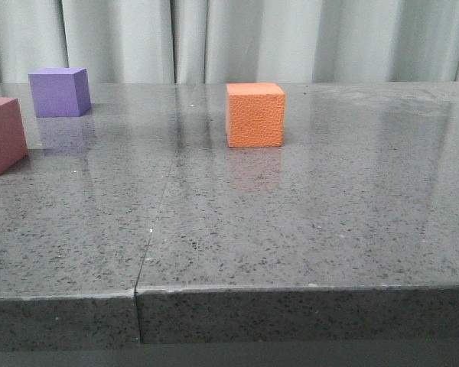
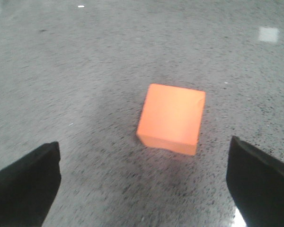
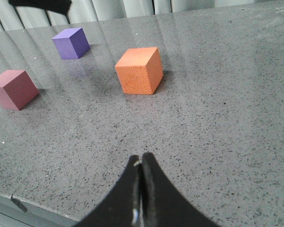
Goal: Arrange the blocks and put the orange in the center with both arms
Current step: 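Lower the left gripper onto the orange cube and close on it, then lift the orange cube with the left gripper toward the purple cube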
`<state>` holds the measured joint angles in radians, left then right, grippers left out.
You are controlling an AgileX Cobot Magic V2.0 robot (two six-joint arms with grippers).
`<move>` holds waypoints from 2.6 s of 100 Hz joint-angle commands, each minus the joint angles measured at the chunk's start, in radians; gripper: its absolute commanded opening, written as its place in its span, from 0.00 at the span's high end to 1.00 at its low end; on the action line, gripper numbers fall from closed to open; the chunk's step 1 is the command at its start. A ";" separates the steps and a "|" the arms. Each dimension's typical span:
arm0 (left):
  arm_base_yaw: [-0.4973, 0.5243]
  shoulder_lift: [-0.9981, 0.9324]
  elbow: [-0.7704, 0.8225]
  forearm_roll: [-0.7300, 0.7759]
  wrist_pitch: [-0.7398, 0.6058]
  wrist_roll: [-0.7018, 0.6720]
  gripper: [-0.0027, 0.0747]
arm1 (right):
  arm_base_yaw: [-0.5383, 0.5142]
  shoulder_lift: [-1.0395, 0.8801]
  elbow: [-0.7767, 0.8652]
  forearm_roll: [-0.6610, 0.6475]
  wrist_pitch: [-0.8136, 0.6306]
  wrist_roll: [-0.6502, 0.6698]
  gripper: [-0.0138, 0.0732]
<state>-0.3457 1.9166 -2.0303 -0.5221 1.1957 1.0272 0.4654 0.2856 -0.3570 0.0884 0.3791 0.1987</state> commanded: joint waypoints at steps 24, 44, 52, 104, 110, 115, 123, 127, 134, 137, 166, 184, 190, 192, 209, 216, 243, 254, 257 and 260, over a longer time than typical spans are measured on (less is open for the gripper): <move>-0.103 0.038 -0.036 0.005 -0.093 0.102 0.10 | 0.001 0.006 -0.025 -0.007 -0.074 -0.009 0.92; -0.124 0.081 -0.036 0.008 -0.118 0.104 0.10 | 0.001 0.006 -0.025 -0.007 -0.074 -0.009 0.92; -0.130 0.099 -0.036 0.006 -0.118 0.104 0.10 | 0.001 0.006 -0.025 -0.007 -0.074 -0.009 0.92; -0.148 0.197 -0.036 0.004 -0.119 0.104 0.10 | 0.001 0.006 -0.024 -0.007 -0.074 -0.009 0.92; -0.148 0.201 -0.036 0.004 -0.108 0.104 0.10 | 0.001 0.006 -0.024 -0.007 -0.074 -0.009 0.92; -0.148 0.201 -0.034 0.004 -0.106 0.104 0.10 | 0.001 0.006 -0.024 -0.007 -0.074 -0.009 0.92; -0.148 0.201 -0.034 0.004 -0.108 0.104 0.11 | 0.001 0.006 -0.024 -0.007 -0.074 -0.009 0.92; -0.148 0.201 -0.034 0.006 -0.108 0.104 0.13 | 0.001 0.006 -0.024 -0.007 -0.074 -0.009 0.92; -0.148 0.201 -0.034 0.008 -0.108 0.104 0.21 | 0.001 0.006 -0.024 -0.007 -0.074 -0.009 0.92; -0.148 0.201 -0.034 0.008 -0.108 0.104 0.25 | 0.001 0.006 -0.024 -0.007 -0.074 -0.009 0.92; -0.148 0.201 -0.034 0.008 -0.106 0.093 0.55 | 0.001 0.006 -0.024 -0.007 -0.074 -0.009 0.92; -0.148 0.178 -0.034 0.060 -0.111 -0.031 0.55 | 0.001 0.006 -0.024 -0.007 -0.074 -0.009 0.92; -0.148 0.166 -0.039 0.141 -0.105 -0.147 0.55 | 0.001 0.006 -0.024 -0.007 -0.074 -0.009 0.92; -0.148 0.162 -0.045 0.175 -0.099 -0.194 0.55 | 0.001 0.006 -0.024 -0.007 -0.074 -0.009 0.92; -0.146 0.125 -0.075 0.373 -0.026 -0.476 0.55 | 0.001 0.006 -0.024 -0.007 -0.074 -0.009 0.92; -0.146 0.100 -0.075 0.435 -0.011 -0.542 0.55 | 0.001 0.006 -0.024 -0.007 -0.074 -0.009 0.92; -0.146 -0.007 -0.075 0.623 -0.010 -0.923 0.55 | 0.001 0.006 -0.024 -0.007 -0.074 -0.009 0.92; -0.146 -0.047 -0.071 0.730 -0.017 -1.027 0.55 | 0.001 0.006 -0.024 -0.007 -0.074 -0.009 0.92; -0.141 -0.058 -0.066 0.752 -0.017 -1.057 0.55 | 0.001 0.006 -0.024 -0.007 -0.074 -0.009 0.92; -0.138 -0.068 -0.060 0.764 -0.017 -1.066 0.55 | 0.001 0.006 -0.024 -0.007 -0.074 -0.009 0.92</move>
<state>-0.4899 1.9380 -2.0689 0.1732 1.2161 0.0396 0.4654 0.2856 -0.3563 0.0884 0.3791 0.1987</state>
